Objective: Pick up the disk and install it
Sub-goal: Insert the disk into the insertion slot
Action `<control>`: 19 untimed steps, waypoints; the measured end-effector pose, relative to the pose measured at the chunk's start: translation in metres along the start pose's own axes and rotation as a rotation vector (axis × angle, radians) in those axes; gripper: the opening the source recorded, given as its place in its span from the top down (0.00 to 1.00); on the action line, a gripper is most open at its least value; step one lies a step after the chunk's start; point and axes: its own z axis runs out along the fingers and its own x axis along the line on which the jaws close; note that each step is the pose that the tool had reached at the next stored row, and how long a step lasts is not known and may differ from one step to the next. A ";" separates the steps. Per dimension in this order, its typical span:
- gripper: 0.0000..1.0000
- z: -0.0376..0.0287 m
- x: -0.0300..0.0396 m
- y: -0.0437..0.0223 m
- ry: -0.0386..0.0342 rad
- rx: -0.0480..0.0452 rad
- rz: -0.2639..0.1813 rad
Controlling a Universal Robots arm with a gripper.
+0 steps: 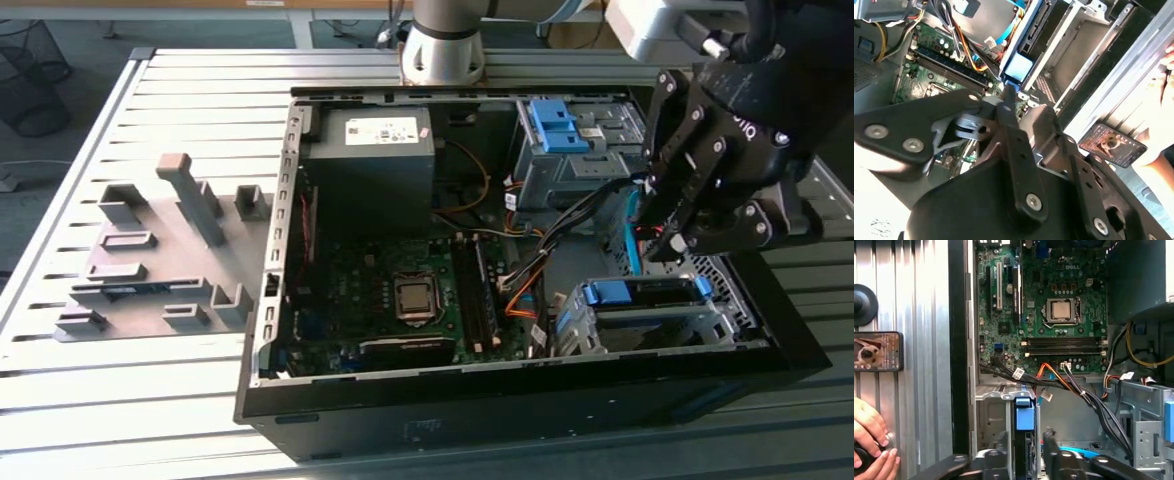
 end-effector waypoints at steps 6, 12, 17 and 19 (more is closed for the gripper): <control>0.82 0.0110 0.0002 -0.0001 -0.0001 0.0001 -0.004; 0.89 0.0219 0.0003 -0.0002 -0.0001 0.0001 -0.006; 0.89 0.0310 0.0005 -0.0001 -0.0001 0.0001 -0.008; 0.89 0.0346 0.0005 -0.0001 -0.0001 0.0001 -0.009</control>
